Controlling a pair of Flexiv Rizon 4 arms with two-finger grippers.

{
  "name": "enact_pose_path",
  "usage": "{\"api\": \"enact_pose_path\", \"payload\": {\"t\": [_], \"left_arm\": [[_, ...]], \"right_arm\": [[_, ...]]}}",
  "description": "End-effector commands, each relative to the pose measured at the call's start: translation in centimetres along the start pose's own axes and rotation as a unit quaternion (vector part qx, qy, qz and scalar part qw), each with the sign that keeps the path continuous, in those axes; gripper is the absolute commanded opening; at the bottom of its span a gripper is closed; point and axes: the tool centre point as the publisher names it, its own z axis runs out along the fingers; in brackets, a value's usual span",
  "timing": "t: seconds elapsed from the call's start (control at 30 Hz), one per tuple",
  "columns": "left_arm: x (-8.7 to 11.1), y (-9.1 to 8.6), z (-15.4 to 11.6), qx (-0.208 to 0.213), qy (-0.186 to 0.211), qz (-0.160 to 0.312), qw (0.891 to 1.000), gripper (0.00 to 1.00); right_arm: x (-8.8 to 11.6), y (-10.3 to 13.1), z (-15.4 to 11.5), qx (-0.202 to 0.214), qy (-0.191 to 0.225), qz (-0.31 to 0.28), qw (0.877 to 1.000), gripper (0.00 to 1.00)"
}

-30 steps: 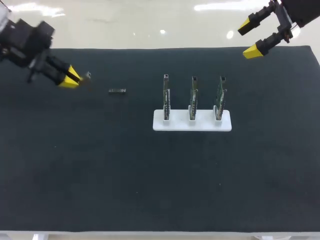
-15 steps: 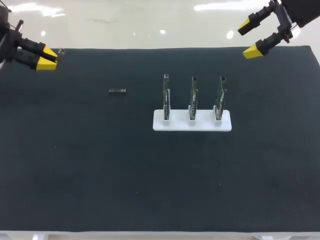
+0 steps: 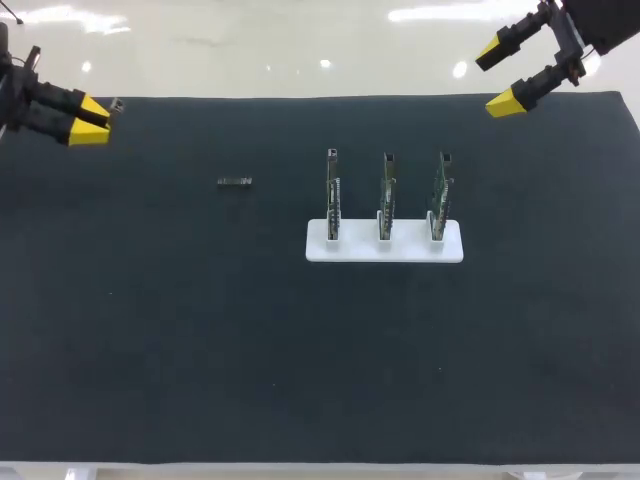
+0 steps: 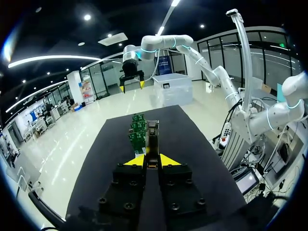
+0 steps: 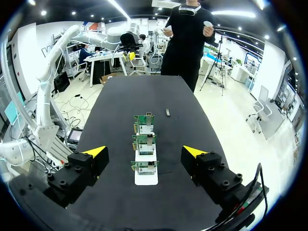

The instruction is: Pick up the optical module with the left hand, and insert it into the network port with the right hand.

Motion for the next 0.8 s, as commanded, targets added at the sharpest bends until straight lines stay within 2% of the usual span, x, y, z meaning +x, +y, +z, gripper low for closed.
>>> {"api": "enact_pose_path", "payload": {"t": [0.03,0.13,0.27,0.3,0.37,0.63,0.8], "left_arm": [[0.0,-0.1,0.0,-0.002,0.0,0.001,1.0,0.0],[-0.4,0.2,0.8,-0.011,-0.022,-0.001,1.0,0.0],[-2.1,1.4,2.6,-0.03,-0.066,-0.005,0.997,0.0],[-2.6,1.8,3.0,-0.019,-0.074,-0.014,0.997,0.0],[-3.3,2.3,3.6,-0.036,-0.095,-0.008,0.995,0.0],[-5.1,3.9,7.1,-0.023,-0.135,-0.014,0.99,0.0],[-5.9,4.6,9.8,-0.015,-0.143,-0.018,0.989,0.0]], "right_arm": [[0.0,0.0,0.0,0.0,-0.001,0.0,1.0,1.0],[0.0,0.0,0.0,0.0,-0.001,0.0,1.0,1.0],[0.0,0.0,0.0,0.0,-0.001,0.0,1.0,1.0],[0.0,0.0,0.0,0.0,-0.001,0.0,1.0,1.0],[0.0,0.0,0.0,0.0,-0.001,0.0,1.0,1.0],[0.0,0.0,0.0,0.0,-0.001,0.0,1.0,1.0],[0.0,0.0,0.0,0.0,-0.001,0.0,1.0,1.0]]}}
